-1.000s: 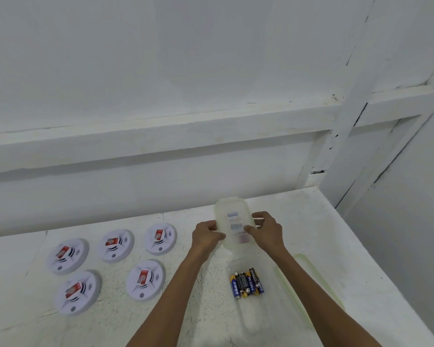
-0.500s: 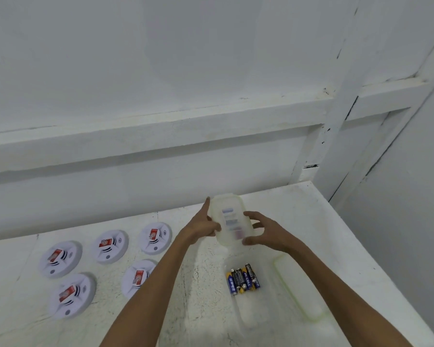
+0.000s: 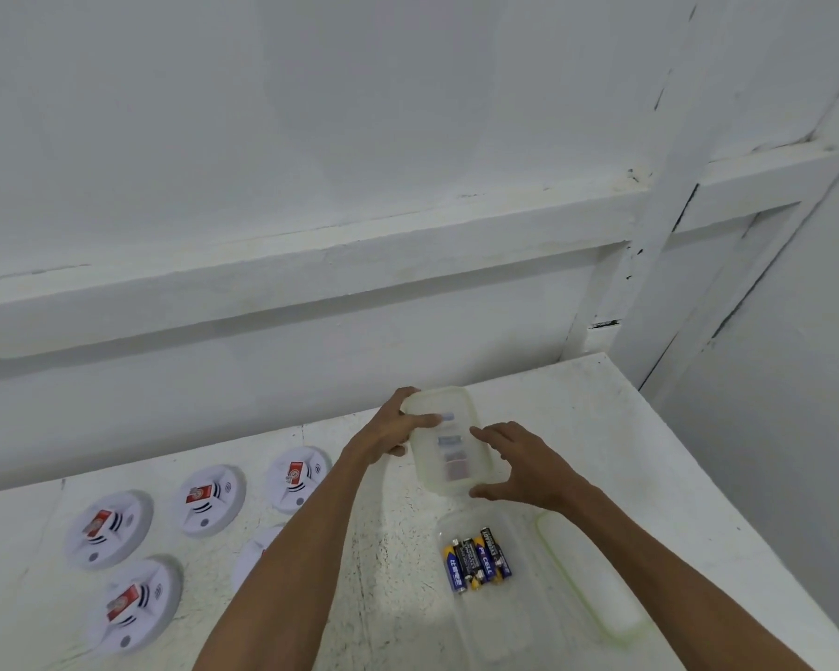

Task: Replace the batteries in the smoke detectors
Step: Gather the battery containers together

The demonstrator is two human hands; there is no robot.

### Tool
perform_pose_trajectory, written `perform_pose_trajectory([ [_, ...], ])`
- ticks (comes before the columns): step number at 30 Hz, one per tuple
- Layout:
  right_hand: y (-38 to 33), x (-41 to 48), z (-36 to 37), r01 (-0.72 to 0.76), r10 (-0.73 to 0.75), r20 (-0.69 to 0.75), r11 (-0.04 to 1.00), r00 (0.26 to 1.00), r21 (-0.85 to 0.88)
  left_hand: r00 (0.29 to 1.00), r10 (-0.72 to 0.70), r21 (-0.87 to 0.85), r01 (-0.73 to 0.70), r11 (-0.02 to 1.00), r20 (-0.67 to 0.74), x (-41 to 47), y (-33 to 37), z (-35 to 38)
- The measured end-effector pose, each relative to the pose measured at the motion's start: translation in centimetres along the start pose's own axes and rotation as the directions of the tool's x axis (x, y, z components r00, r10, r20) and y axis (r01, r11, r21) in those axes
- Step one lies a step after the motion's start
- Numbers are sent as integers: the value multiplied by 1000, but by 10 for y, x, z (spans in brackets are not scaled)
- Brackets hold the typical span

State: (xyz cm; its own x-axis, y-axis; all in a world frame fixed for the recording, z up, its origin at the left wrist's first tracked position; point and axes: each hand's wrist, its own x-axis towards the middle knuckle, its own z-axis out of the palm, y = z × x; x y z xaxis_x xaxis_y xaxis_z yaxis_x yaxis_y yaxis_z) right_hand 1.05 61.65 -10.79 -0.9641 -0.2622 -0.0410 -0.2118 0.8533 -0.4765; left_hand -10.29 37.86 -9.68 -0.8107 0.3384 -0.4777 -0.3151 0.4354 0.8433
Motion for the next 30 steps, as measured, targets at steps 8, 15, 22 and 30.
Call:
perform_pose_trajectory([
  [8, 0, -1, 2, -8, 8, -32, 1000, 999, 0, 1000, 21, -128, -20, 992, 6, 4, -5, 6],
  [15, -2, -22, 5, -208, 210, 14, 950, 978, 234, 979, 18, -252, -71, 965, -205, -21, -35, 34],
  [22, 14, -74, -1, -428, 431, -185, 902, 883, 58, 989, 4, -404, -65, 912, -151, -82, -76, 56],
  [30, 18, -135, -12, -804, 813, 16, 577, 581, -145, 975, 191, -181, -209, 961, -112, -144, -107, 85],
])
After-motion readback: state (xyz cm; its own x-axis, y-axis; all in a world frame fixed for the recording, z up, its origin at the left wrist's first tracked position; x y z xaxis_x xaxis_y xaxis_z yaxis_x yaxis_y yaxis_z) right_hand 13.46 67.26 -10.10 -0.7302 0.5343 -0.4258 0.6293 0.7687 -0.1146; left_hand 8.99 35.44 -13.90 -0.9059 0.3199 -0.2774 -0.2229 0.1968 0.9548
